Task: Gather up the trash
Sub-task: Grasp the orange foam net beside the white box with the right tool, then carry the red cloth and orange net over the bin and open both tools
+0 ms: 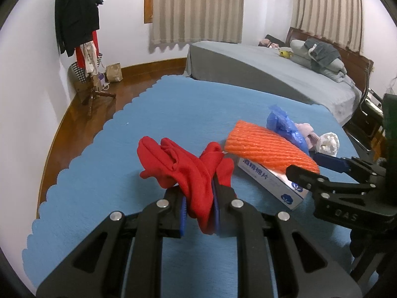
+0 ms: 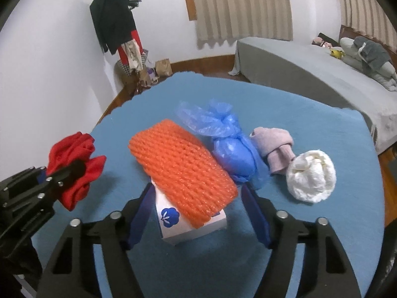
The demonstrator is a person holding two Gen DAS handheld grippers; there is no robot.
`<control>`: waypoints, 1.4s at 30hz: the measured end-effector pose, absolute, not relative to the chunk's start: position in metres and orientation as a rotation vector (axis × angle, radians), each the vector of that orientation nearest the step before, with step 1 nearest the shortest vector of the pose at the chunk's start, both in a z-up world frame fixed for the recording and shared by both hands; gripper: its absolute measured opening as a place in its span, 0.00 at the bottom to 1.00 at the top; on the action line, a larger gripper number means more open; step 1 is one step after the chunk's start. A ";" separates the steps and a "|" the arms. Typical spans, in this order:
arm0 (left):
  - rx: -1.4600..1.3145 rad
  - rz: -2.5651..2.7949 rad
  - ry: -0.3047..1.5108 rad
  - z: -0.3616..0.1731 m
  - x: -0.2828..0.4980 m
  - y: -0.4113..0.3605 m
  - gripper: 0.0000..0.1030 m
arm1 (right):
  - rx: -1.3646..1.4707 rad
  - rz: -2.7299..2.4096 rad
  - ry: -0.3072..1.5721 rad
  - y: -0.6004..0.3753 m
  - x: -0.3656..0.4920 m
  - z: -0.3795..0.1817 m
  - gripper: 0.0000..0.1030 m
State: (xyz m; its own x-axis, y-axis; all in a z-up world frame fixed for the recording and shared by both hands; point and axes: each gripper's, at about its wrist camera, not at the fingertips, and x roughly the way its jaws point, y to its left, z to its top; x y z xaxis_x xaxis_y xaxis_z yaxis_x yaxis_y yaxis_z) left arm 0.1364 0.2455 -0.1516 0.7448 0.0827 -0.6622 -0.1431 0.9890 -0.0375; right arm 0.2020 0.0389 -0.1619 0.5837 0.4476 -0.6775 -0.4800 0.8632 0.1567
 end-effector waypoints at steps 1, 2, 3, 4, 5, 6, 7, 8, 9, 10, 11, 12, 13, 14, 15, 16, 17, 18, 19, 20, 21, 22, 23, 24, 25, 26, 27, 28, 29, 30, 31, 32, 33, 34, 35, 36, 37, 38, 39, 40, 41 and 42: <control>-0.090 0.125 0.721 -0.152 0.136 0.246 0.15 | -0.048 0.544 0.787 0.040 0.203 -0.164 0.60; -0.093 0.126 0.721 -0.152 0.136 0.246 0.15 | -0.051 0.550 0.795 0.041 0.205 -0.165 0.56; -0.095 0.127 0.721 -0.152 0.135 0.247 0.15 | -0.048 0.558 0.796 0.040 0.205 -0.164 0.52; -0.096 0.127 0.721 -0.152 0.136 0.248 0.15 | -0.050 0.560 0.796 0.041 0.205 -0.163 0.50; -0.097 0.127 0.721 -0.152 0.136 0.248 0.15 | -0.053 0.560 0.797 0.041 0.206 -0.162 0.46; -0.098 0.128 0.721 -0.152 0.136 0.247 0.15 | -0.054 0.563 0.798 0.040 0.206 -0.161 0.41; -0.099 0.127 0.721 -0.152 0.136 0.247 0.15 | -0.047 0.568 0.800 0.038 0.207 -0.160 0.39; -0.099 0.126 0.720 -0.151 0.136 0.246 0.15 | -0.038 0.572 0.802 0.039 0.209 -0.159 0.34; -0.098 0.125 0.719 -0.151 0.136 0.245 0.15 | -0.028 0.575 0.804 0.036 0.209 -0.157 0.30; -0.098 0.123 0.718 -0.150 0.136 0.245 0.15 | -0.021 0.577 0.804 0.033 0.210 -0.156 0.29; -0.098 0.122 0.717 -0.150 0.135 0.243 0.15 | -0.018 0.576 0.805 0.030 0.210 -0.155 0.26; -0.097 0.119 0.715 -0.149 0.135 0.242 0.15 | -0.015 0.574 0.804 0.028 0.211 -0.154 0.24; -0.096 0.117 0.714 -0.148 0.134 0.240 0.15 | -0.010 0.574 0.803 0.026 0.211 -0.153 0.23; -0.095 0.114 0.713 -0.147 0.134 0.239 0.15 | -0.002 0.575 0.801 0.023 0.210 -0.152 0.23; -0.093 0.111 0.711 -0.146 0.134 0.237 0.15 | 0.003 0.576 0.799 0.021 0.209 -0.151 0.22; -0.092 0.108 0.710 -0.145 0.133 0.235 0.15 | 0.007 0.577 0.797 0.019 0.207 -0.150 0.21; -0.091 0.104 0.709 -0.143 0.133 0.233 0.15 | 0.012 0.579 0.793 0.016 0.204 -0.148 0.21; -0.090 0.101 0.707 -0.142 0.132 0.232 0.15 | 0.017 0.579 0.791 0.013 0.202 -0.147 0.21; -0.087 0.096 0.704 -0.141 0.132 0.230 0.15 | 0.028 0.579 0.791 0.010 0.199 -0.146 0.21; -0.086 0.092 0.702 -0.140 0.131 0.227 0.15 | 0.045 0.581 0.791 0.004 0.195 -0.143 0.21; -0.085 0.089 0.701 -0.139 0.131 0.225 0.15 | 0.054 0.581 0.791 0.001 0.191 -0.142 0.21; -0.085 0.084 0.699 -0.138 0.130 0.222 0.15 | 0.062 0.581 0.788 -0.002 0.187 -0.141 0.21; -0.084 0.079 0.698 -0.137 0.129 0.219 0.15 | 0.068 0.581 0.785 -0.006 0.184 -0.139 0.21; -0.082 0.074 0.696 -0.136 0.128 0.216 0.15 | 0.078 0.579 0.782 -0.010 0.179 -0.136 0.21; -0.079 0.066 0.695 -0.135 0.127 0.213 0.15 | 0.084 0.577 0.781 -0.014 0.176 -0.134 0.21; -0.078 0.059 0.693 -0.134 0.126 0.209 0.15 | 0.092 0.572 0.778 -0.020 0.172 -0.132 0.21; -0.077 0.053 0.692 -0.134 0.125 0.207 0.15 | 0.098 0.568 0.776 -0.023 0.170 -0.130 0.21; -0.076 0.045 0.691 -0.132 0.123 0.203 0.15 | 0.105 0.565 0.771 -0.028 0.167 -0.127 0.21; -0.074 0.036 0.688 -0.131 0.122 0.199 0.15 | 0.108 0.561 0.765 -0.030 0.165 -0.124 0.21; -0.072 0.031 0.686 -0.130 0.121 0.196 0.15 | 0.112 0.557 0.759 -0.034 0.161 -0.121 0.21; -0.067 0.023 0.683 -0.128 0.120 0.192 0.15 | 0.115 0.555 0.753 -0.037 0.160 -0.118 0.21; -0.063 0.016 0.680 -0.127 0.119 0.189 0.15 | 0.117 0.551 0.745 -0.042 0.156 -0.115 0.21; -0.059 0.009 0.677 -0.125 0.118 0.186 0.15 | 0.119 0.548 0.739 -0.045 0.155 -0.113 0.21; -0.058 0.002 0.674 -0.123 0.117 0.182 0.15 | 0.121 0.545 0.732 -0.049 0.152 -0.110 0.21; -0.056 -0.006 0.671 -0.121 0.116 0.179 0.15 | 0.126 0.538 0.724 -0.054 0.149 -0.107 0.21; -0.053 -0.013 0.667 -0.119 0.115 0.174 0.15 | 0.129 0.533 0.718 -0.054 0.146 -0.104 0.21; -0.050 -0.020 0.664 -0.118 0.114 0.171 0.15 | 0.132 0.529 0.713 -0.059 0.144 -0.102 0.21; -0.045 -0.030 0.659 -0.116 0.113 0.166 0.15 | 0.134 0.523 0.707 -0.063 0.141 -0.100 0.21; -0.042 -0.038 0.656 -0.114 0.112 0.161 0.15 | 0.136 0.519 0.702 -0.068 0.139 -0.098 0.21; -0.038 -0.049 0.651 -0.112 0.111 0.156 0.15 | 0.139 0.512 0.696 -0.072 0.137 -0.096 0.21; -0.035 -0.060 0.647 -0.110 0.111 0.151 0.15 | 0.140 0.507 0.689 -0.077 0.134 -0.093 0.21; -0.033 -0.067 0.644 -0.109 0.111 0.146 0.15 | 0.141 0.502 0.684 -0.080 0.134 -0.091 0.21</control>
State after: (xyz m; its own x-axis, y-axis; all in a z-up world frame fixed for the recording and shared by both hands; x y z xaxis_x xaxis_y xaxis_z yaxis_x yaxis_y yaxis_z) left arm 0.1108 0.1465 -0.1088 0.7976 -0.0726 -0.5989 0.0519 0.9973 -0.0517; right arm 0.1336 -0.0802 -0.0908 0.6616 0.4880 -0.5693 -0.3971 0.8721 0.2860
